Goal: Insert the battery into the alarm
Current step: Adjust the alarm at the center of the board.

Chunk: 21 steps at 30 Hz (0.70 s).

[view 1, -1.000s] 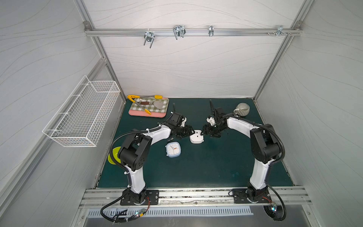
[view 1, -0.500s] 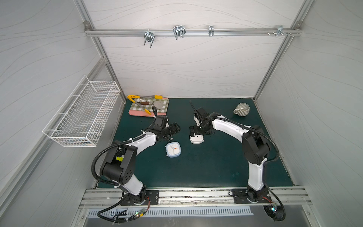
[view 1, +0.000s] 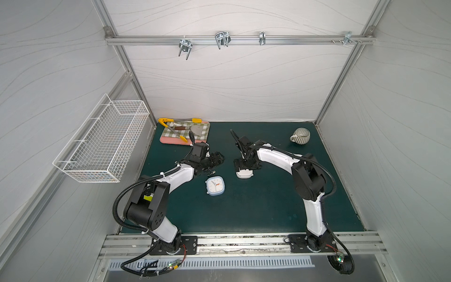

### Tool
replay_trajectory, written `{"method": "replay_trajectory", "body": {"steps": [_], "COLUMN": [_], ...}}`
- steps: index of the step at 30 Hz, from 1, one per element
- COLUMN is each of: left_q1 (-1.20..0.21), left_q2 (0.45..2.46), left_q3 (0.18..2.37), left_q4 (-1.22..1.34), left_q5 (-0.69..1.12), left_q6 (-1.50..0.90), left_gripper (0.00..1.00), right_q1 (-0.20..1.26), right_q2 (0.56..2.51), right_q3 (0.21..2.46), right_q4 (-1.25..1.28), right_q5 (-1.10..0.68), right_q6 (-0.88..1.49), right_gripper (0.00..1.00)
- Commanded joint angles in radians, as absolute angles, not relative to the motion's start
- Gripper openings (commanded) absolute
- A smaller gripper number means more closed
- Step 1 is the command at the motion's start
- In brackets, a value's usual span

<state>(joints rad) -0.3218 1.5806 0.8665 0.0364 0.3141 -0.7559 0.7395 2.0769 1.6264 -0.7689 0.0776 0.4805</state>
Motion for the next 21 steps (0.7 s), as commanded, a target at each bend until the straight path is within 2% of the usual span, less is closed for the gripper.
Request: {"method": "replay_trajectory", "body": {"steps": [1, 7, 12, 18, 21], "left_q1": [-0.321, -0.321, -0.321, -0.321, -0.321], "left_q2": [1.589, 1.595, 1.6, 1.606, 1.608], "left_q3": [0.873, 0.873, 0.871, 0.87, 0.868], "left_q4": [0.074, 0.076, 0.08, 0.083, 0.086], "left_q5": [0.322, 0.327, 0.331, 0.337, 0.341], "left_q6": [-0.765, -0.763, -0.763, -0.764, -0.765], "left_gripper": [0.81, 0.81, 0.81, 0.81, 0.81], "right_q1": [0.744, 0.745, 0.746, 0.75, 0.752], "right_q2": [2.108, 2.129, 2.138, 2.151, 2.158], "right_q3": [1.657, 1.674, 1.691, 1.708, 1.721], "right_q4": [-0.817, -0.832, -0.837, -0.848, -0.864], "right_q5": [0.083, 0.078, 0.068, 0.071, 0.072], "right_q6": [0.498, 0.501, 0.499, 0.497, 0.501], "right_gripper": [0.97, 0.95, 0.99, 0.99, 0.93]}}
